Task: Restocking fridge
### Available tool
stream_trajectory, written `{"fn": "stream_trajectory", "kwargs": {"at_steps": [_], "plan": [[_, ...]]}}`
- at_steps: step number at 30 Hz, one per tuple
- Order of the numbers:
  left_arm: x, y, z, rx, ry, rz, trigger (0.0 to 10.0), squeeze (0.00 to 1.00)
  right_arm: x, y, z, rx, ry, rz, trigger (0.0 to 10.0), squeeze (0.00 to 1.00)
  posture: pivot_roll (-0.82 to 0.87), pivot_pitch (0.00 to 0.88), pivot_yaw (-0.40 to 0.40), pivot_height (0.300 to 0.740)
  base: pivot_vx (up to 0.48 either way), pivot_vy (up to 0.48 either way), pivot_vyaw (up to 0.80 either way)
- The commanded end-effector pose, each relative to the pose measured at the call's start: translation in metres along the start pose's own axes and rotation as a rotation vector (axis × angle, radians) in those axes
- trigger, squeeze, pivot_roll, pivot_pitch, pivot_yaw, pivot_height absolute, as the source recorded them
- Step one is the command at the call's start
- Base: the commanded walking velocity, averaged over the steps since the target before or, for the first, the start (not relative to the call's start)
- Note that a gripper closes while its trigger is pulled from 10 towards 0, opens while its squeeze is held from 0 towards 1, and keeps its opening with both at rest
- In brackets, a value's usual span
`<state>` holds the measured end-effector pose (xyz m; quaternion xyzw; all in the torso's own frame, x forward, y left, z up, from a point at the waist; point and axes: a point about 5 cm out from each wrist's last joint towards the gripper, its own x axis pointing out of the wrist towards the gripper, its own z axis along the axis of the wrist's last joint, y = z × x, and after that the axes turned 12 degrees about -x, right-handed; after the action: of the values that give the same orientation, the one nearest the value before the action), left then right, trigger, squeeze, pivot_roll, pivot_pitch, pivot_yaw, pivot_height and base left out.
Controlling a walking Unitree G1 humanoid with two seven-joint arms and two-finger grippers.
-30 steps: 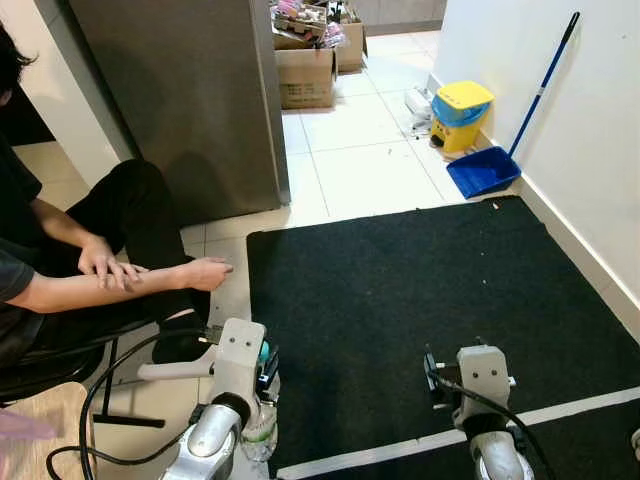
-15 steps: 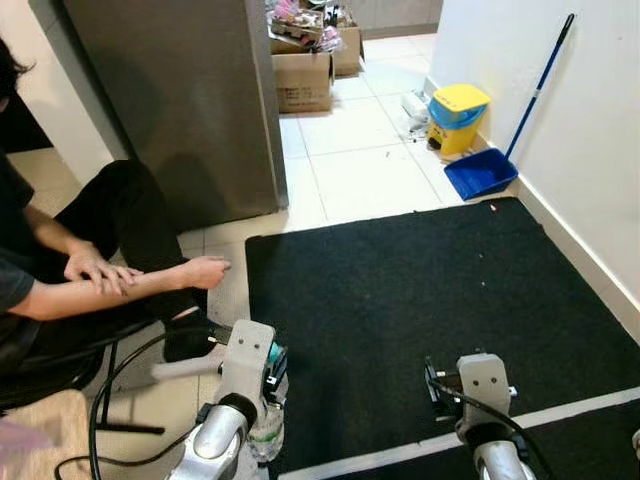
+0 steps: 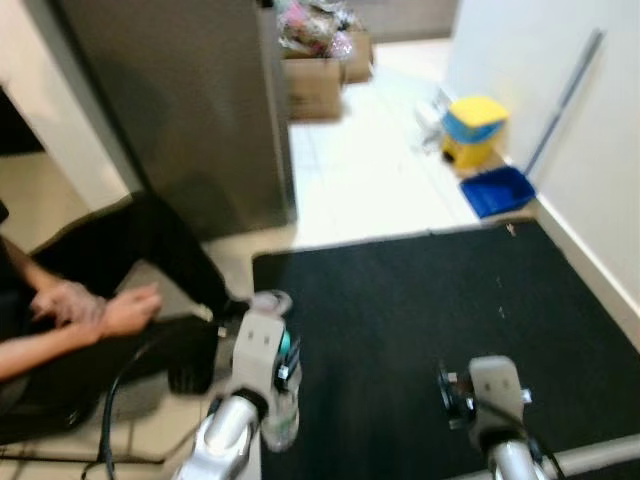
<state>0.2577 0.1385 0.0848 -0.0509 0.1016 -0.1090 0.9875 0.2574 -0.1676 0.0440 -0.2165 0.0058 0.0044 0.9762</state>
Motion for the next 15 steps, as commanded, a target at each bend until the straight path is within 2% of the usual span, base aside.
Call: {"fn": "stream_trajectory", "kwargs": {"at_steps": [1,13,15], "plan": [[-0.0019,0.0024,-0.0051,0.0,0.022,0.012,10.0,0.0,-0.0069,0.0072,-0.007,0.01,0.039,0.021,10.0,0.0,-0.08,0.197,0.028,0.74,0.405,0.0,0.0],[-0.0012,0.0013,-0.0039,-0.003,0.02,0.003,10.0,0.0,-0.009,0.0074,-0.0106,0.023,0.059,0.017,10.0,0.0,-0.08,0.197,0.034,0.74,0.394,0.0,0.0],[-0.0011,0.0011,-0.0039,-0.003,0.02,0.002,10.0,0.0,-0.0091,0.0074,-0.0106,0.025,0.06,0.017,10.0,0.0,-0.08,0.197,0.034,0.74,0.394,0.0,-0.49]]}}
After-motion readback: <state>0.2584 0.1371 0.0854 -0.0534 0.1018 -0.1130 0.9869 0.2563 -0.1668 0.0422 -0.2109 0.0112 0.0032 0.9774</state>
